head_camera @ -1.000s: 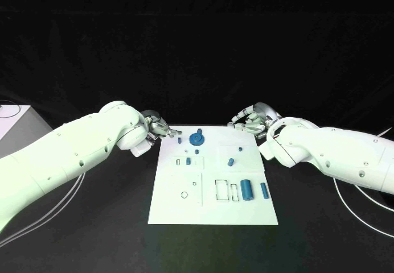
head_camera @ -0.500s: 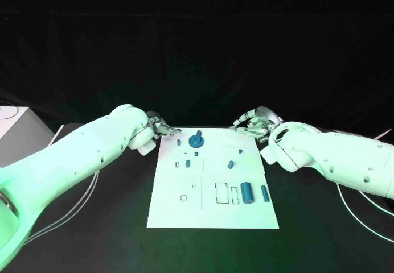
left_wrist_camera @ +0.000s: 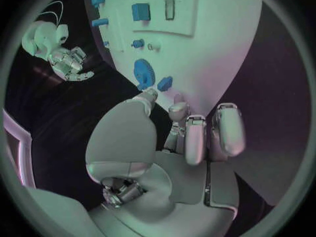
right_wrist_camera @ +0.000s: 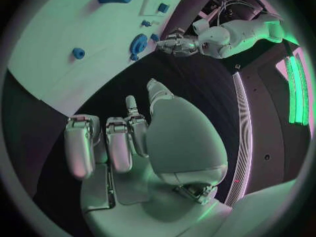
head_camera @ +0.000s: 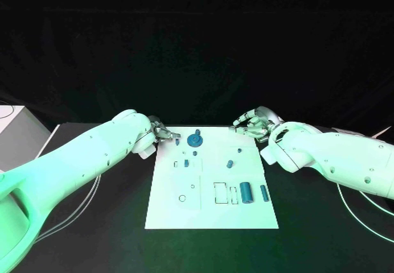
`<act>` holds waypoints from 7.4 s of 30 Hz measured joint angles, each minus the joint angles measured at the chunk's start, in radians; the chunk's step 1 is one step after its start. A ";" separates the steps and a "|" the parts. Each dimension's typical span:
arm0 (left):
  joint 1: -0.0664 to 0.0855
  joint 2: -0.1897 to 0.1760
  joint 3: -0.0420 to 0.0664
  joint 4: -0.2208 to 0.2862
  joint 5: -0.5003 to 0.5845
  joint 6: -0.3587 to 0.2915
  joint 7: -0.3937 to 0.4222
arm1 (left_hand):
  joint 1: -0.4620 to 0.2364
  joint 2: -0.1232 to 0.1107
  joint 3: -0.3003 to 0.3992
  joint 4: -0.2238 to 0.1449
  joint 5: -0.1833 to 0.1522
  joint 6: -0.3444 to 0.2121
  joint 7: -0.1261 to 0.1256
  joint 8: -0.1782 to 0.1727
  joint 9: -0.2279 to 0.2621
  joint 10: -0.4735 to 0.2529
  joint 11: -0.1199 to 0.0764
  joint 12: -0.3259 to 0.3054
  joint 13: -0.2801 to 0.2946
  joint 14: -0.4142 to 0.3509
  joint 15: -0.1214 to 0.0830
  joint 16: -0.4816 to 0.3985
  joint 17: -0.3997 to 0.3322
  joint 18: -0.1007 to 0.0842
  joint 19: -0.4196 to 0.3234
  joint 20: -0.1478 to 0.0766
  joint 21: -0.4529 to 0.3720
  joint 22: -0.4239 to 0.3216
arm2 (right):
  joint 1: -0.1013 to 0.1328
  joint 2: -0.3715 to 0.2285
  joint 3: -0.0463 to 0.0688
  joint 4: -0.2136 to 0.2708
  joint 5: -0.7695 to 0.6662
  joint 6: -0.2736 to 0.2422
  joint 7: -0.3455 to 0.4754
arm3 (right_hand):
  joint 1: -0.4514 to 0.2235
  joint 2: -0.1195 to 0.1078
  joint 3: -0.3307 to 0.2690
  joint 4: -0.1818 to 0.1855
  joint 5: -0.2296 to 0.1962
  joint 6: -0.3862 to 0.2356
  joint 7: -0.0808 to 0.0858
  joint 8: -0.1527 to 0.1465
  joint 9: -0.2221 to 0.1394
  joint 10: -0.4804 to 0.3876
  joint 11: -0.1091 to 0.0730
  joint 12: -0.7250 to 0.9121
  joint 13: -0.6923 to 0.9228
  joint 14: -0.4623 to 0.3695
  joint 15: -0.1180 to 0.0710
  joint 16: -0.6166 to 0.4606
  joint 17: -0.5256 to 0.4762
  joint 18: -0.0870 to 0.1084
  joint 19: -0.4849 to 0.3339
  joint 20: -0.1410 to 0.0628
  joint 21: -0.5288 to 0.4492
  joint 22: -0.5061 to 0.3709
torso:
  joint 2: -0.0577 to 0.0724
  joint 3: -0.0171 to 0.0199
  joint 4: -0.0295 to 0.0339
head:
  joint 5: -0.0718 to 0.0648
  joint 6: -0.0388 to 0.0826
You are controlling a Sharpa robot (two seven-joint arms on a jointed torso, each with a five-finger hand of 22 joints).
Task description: Assemble the parts on the task board
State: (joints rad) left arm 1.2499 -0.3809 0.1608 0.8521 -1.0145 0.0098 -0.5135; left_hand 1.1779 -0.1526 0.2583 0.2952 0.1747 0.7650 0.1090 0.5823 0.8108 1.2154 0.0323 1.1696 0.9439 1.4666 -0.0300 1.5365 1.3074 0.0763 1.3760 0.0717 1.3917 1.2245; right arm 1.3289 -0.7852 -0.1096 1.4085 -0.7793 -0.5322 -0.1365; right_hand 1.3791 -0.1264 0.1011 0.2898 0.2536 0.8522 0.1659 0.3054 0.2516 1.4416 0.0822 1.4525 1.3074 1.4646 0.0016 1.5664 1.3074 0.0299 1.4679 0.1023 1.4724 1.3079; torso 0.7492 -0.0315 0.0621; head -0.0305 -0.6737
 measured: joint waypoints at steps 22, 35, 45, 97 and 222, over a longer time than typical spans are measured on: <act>0.002 0.000 -0.006 0.006 0.017 0.009 0.009 | 0.008 0.004 0.037 -0.003 0.000 0.009 -0.002 0.008 -0.014 -0.004 0.004 0.007 0.001 0.000 0.000 0.004 0.000 0.000 0.004 0.004 0.004 0.007 | 0.001 0.009 0.000 -0.009 -0.001 0.001 0.001 | 0.000 0.000 0.003 -0.003 0.000 0.000 0.000 0.000 0.000 0.000 0.000 0.000 0.001 0.000 0.000 0.000 0.000 0.000 0.000 0.000 0.000 0.000 | 0.000 0.0011 0.0016 | 0.001 -0.013; 0.003 -0.001 -0.007 0.013 0.021 0.018 0.008 | 0.015 -0.003 0.065 -0.001 0.000 0.018 -0.004 0.024 -0.015 -0.008 0.000 0.007 -0.002 0.000 0.000 0.004 0.000 0.000 0.004 0.004 0.004 0.007 | 0.001 0.011 0.000 -0.015 -0.002 0.001 0.000 | 0.000 0.000 0.003 -0.003 0.004 0.000 0.000 0.000 0.000 0.000 0.000 0.000 0.001 0.000 0.000 0.000 0.000 0.000 0.000 0.000 0.000 0.000 | -0.001 0.0017 0.0003 | 0.001 -0.015; 0.003 -0.004 -0.007 0.023 0.029 0.026 0.005 | 0.022 -0.003 0.100 -0.001 0.000 0.023 -0.009 0.053 -0.002 -0.007 0.000 0.010 -0.002 0.000 0.000 0.008 0.000 0.000 0.007 0.000 0.004 0.011 | 0.001 0.012 0.000 -0.017 -0.003 0.001 0.000 | 0.000 0.000 0.003 -0.003 0.004 0.000 0.000 0.000 0.000 0.000 0.000 0.000 0.001 0.000 0.000 0.000 0.000 0.000 0.000 0.000 0.000 0.000 | 0.000 0.0016 0.0007 | 0.000 -0.017; 0.003 -0.034 -0.018 0.052 0.114 0.043 0.012 | 0.046 -0.078 0.497 -0.020 0.198 -0.017 -0.018 0.214 0.073 0.031 -0.023 0.038 0.007 0.000 -0.015 0.031 0.000 0.000 0.022 -0.022 0.031 0.058 | 0.000 0.018 0.000 -0.022 -0.004 0.002 0.000 | -0.004 0.004 0.021 -0.004 0.057 0.000 0.000 0.000 -0.002 0.000 0.000 0.000 0.000 0.000 0.000 0.000 0.000 0.000 0.000 0.000 0.000 0.000 | -0.001 0.0012 0.0023 | 0.001 -0.022; -0.049 -0.247 -0.123 0.475 -0.059 -0.048 -0.016 | -0.028 -0.121 0.529 -0.073 0.355 0.031 -0.027 0.219 0.086 0.104 -0.050 0.073 0.057 0.002 -0.041 0.031 0.000 -0.016 0.077 -0.048 0.081 0.083 | -0.009 0.021 -0.007 -0.067 0.241 -0.152 0.444 | -0.047 -0.095 0.361 -0.072 0.091 -0.005 0.051 -0.087 -0.024 -0.370 0.091 -1.352 -1.240 -0.413 0.127 -1.456 -0.935 0.148 -0.471 0.139 -1.409 -1.204 | -0.015 -0.0007 0.0229 | -0.005 -0.064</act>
State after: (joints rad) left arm 1.2013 -0.6278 0.0379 1.3269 -1.0733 -0.0382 -0.5292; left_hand 1.1501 -0.2737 0.7868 0.2219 0.5292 0.7963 0.0817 0.8016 0.8972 1.3190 -0.0175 1.2428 1.0012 1.4687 -0.0712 1.5675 1.3074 0.0605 1.4526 0.0236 1.4726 1.3076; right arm 1.3201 -0.7637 -0.1168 1.3418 -0.5379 -0.6845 0.3077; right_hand 1.3317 -0.2211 0.4623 0.2181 0.3446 0.8475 0.2170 0.2182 0.2273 1.0719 0.1732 0.1007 0.0676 1.0521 0.1283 0.1103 0.3724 0.1779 0.9966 0.2415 0.0633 0.1041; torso 0.7337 -0.0322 0.0850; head -0.0355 -0.7378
